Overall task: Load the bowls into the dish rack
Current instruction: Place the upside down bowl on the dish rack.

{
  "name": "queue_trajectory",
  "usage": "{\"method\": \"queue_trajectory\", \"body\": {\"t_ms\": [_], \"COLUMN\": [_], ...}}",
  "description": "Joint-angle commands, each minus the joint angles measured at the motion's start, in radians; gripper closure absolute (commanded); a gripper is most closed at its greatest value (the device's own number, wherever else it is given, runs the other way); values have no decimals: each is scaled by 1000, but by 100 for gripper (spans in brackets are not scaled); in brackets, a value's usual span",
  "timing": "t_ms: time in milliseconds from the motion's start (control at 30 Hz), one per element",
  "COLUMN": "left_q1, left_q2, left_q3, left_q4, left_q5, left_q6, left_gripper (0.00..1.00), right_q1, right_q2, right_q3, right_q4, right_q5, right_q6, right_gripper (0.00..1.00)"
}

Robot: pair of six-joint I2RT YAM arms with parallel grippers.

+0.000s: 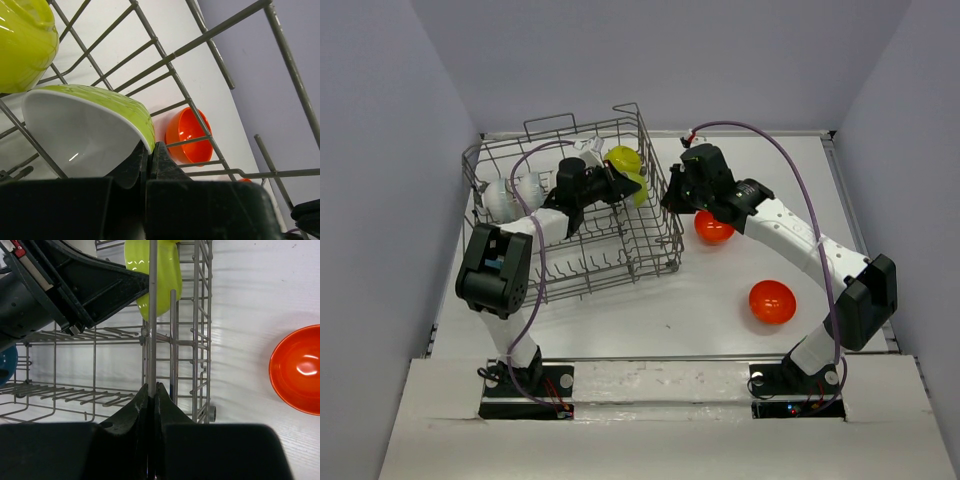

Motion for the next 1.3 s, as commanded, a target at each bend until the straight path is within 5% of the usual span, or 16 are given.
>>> {"method": "queue_trajectory", "body": {"t_ms": [0, 600, 1267], "left_q1": [30, 33, 36], "left_q2": [7, -21, -53], "left_q3": [38, 32, 46], "left_q4": [-29, -112, -285], "left_q5": [-57, -123, -238], "left_q6": [65, 134, 232], "left_gripper": [100, 86, 84], "right_q1": [5, 5, 5], "right_q2": [-10, -16, -7], "right_q3": [5, -13, -9], "right_q4": [12, 18, 18], "right_q5": [37, 49, 45], "right_q6": [-29, -21, -22], "right_gripper": [99, 99, 99]}}
